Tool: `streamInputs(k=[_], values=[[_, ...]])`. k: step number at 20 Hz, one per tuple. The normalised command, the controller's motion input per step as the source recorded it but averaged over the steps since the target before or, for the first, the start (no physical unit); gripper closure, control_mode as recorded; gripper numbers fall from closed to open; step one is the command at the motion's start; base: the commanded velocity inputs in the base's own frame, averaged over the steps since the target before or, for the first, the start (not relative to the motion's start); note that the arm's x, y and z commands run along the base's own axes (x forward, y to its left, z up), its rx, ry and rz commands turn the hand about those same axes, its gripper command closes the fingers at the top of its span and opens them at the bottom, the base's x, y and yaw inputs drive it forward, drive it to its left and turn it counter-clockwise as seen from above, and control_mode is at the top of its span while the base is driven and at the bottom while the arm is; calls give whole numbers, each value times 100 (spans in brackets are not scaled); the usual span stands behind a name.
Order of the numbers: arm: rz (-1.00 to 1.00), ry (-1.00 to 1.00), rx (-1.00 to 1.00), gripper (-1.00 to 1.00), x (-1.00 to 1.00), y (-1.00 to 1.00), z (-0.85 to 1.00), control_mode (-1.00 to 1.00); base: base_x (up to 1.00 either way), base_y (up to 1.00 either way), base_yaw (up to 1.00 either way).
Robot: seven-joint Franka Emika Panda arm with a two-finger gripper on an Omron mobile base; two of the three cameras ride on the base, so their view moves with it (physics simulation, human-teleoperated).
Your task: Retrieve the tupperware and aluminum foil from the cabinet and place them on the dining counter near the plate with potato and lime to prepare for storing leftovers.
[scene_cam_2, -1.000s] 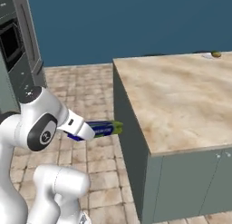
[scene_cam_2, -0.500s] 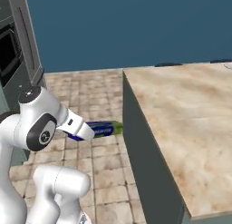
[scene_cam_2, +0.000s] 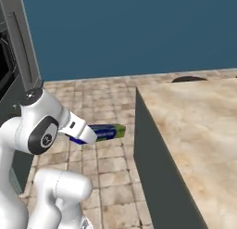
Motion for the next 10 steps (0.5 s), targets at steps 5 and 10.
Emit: streamInputs(k=[5, 10], values=[[0, 0, 0, 100, 0, 0, 0, 100, 100, 77, 0], [0, 0, 0, 100, 0, 0, 0, 100, 100, 55, -13]])
